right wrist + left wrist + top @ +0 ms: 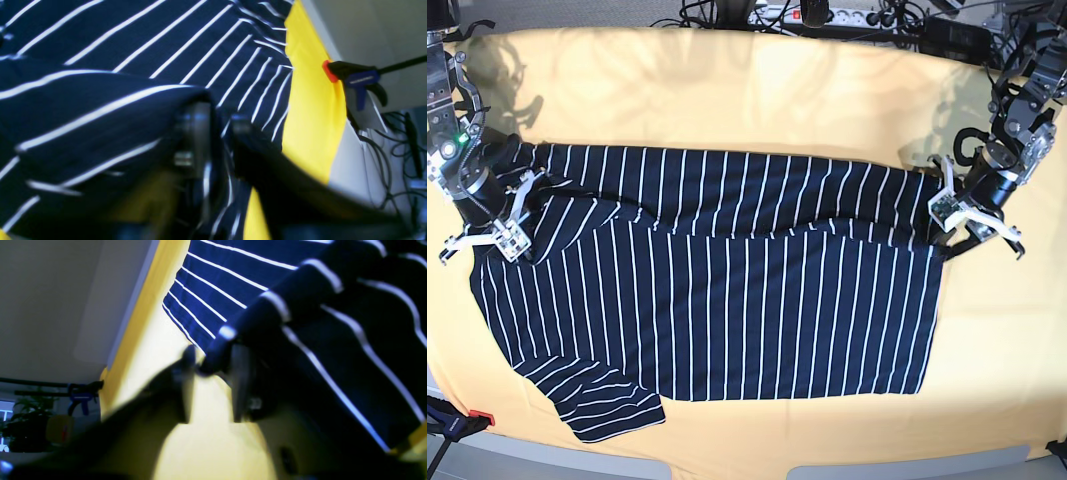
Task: Fold the T-shirt properly
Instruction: 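Open both grippers and release the folded edge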
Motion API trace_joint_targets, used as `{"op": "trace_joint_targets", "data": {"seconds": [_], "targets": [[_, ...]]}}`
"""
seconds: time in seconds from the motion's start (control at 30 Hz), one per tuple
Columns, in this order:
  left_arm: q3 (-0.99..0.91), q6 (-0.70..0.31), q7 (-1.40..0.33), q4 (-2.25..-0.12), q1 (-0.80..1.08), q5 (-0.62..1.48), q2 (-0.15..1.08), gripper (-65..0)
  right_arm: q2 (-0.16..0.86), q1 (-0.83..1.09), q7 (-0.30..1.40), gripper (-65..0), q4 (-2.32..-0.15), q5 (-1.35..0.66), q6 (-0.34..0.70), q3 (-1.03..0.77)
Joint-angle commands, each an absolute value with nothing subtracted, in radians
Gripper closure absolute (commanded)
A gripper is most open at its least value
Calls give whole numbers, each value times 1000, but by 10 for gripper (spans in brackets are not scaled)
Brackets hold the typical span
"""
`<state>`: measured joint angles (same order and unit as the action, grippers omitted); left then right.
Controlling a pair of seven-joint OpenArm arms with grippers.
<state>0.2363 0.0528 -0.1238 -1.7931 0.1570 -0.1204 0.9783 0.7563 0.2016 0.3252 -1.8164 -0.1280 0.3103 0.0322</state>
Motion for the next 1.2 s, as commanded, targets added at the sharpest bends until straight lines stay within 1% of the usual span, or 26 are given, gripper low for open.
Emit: {"op": "trace_joint_targets", "data": {"seconds": [0.0,0.03,0.07,0.13,0.2,0.33,0.4,0.43,0.5,0.57,0.67,0.83,0.97,1.1,1.17], "targets": [[226,73,-109,-1804,134,-133,1000,-294,776,181,307,-319,-1827,-113,284,22],[226,79,-109,-1804,124,-133,1000,-335,776,171,308,-345,-1827,-98,264,22],[226,82,-113,-1804,111,-132,1000,-356,777,165,313,-346,-1827,-96,233,22],[226,83,-147,-1804,89,-131,1000,-360,776,153,326,-346,-1827,-113,201,22],[226,71,-191,-1804,82,-122,1000,-360,777,152,332,-346,-1829,-132,217,22],[226,45,-251,-1804,83,-155,1021,-360,794,152,370,-345,-1851,-104,281,22],[226,25,-263,-1805,83,-159,1040,-360,801,159,402,-345,-1888,-113,329,21],[226,-1,-263,-1805,83,-157,1049,-360,802,164,430,-345,-1913,-130,360,21],[226,-88,-264,-1811,89,-144,1066,-360,802,194,493,-345,-1969,-152,425,21],[226,-202,-264,-1821,94,-113,1081,-360,811,251,537,-345,-2015,-160,464,21],[226,-352,-262,-1834,97,-91,1104,-360,833,349,568,-345,-2053,-150,467,17],[226,-536,-259,-1851,101,-92,1165,-360,850,471,636,-345,-2062,-149,443,-36],[226,-595,-246,-1850,118,-107,1183,-360,850,557,613,-345,-2062,-168,431,-105],[226,-596,-192,-1842,140,-161,1183,-360,847,588,597,-345,-2062,-168,429,-120],[226,-569,-139,-1819,150,-221,1183,-360,844,590,598,-345,-2062,-168,419,-121]]}}
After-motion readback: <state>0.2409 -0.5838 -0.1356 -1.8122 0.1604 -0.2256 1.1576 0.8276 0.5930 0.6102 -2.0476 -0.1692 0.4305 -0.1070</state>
